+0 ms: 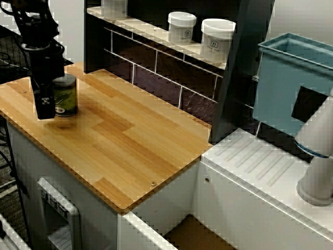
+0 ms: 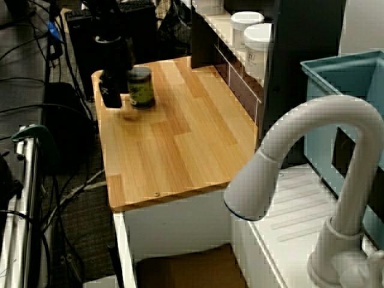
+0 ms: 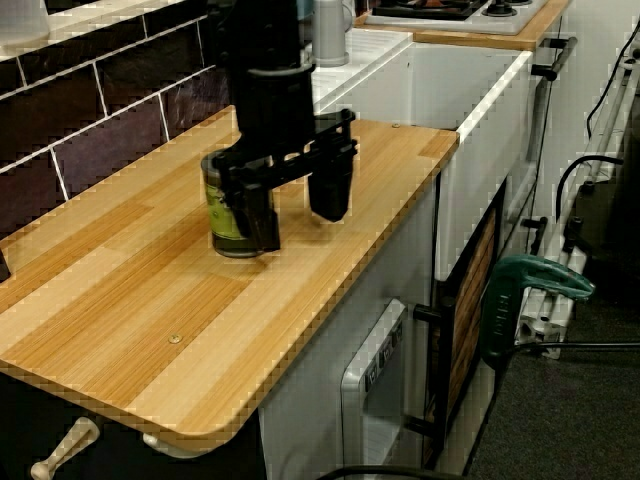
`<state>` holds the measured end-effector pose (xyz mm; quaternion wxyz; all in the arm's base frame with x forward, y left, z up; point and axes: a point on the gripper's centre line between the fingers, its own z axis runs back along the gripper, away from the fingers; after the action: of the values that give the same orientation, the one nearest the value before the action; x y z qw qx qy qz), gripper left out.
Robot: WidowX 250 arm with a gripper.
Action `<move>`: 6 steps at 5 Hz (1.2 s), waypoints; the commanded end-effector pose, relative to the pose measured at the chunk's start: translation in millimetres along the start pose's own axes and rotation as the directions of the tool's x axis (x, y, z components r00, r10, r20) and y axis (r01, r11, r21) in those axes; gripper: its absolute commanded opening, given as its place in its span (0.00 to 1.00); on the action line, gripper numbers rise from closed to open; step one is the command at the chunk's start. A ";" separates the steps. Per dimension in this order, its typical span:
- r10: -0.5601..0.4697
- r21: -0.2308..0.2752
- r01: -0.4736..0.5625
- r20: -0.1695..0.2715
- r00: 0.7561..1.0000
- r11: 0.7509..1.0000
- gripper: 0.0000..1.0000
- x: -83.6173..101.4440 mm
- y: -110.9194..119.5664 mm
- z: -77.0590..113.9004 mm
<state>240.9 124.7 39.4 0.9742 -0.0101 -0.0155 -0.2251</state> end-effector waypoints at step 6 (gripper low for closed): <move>0.141 -0.033 -0.138 0.117 0.983 0.990 1.00 90.4 17.7 12.7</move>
<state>322.4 95.3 39.6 0.9855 -0.0458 -0.0505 -0.1552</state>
